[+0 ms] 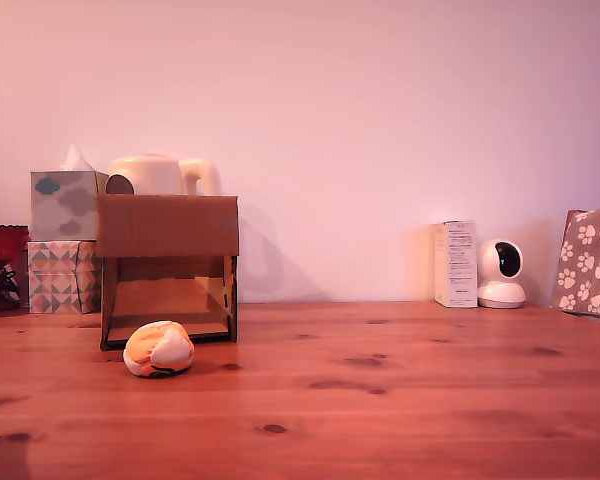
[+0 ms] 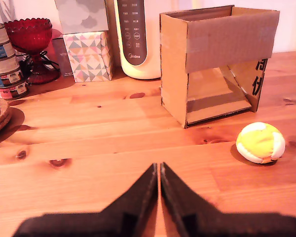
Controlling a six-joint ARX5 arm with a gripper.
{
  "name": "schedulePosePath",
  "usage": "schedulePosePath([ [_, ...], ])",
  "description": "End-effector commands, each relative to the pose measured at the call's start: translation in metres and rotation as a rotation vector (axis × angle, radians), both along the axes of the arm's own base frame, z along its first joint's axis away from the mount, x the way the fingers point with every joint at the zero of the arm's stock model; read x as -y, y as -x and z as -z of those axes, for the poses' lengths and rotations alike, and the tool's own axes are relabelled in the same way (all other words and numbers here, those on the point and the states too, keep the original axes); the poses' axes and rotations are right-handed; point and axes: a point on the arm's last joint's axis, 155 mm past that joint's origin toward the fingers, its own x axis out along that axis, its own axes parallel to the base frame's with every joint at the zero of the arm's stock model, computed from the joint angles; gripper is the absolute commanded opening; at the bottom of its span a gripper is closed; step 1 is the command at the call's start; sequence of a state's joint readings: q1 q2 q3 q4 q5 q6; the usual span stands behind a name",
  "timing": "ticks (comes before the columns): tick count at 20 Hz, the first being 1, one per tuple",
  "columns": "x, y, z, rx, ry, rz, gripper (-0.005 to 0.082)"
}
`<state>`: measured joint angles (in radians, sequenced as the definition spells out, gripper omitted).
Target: Drop the footbag into the cardboard dice tower
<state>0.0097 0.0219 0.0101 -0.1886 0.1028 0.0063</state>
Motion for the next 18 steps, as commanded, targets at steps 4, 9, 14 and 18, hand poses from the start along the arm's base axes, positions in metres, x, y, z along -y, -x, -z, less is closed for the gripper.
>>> schedulePosePath([
  [4, 0.000, 0.001, 0.012, -0.033, 0.003, -0.001, -0.0024],
  [9, 0.003, -0.001, 0.000, 0.009, 0.062, 0.003, -0.0024],
  [14, 0.016, -0.001, -0.048, 0.138, 0.168, 0.066, -0.0024],
  [18, 0.027, 0.007, -0.084, 0.204, 0.209, 0.132, -0.0023],
])
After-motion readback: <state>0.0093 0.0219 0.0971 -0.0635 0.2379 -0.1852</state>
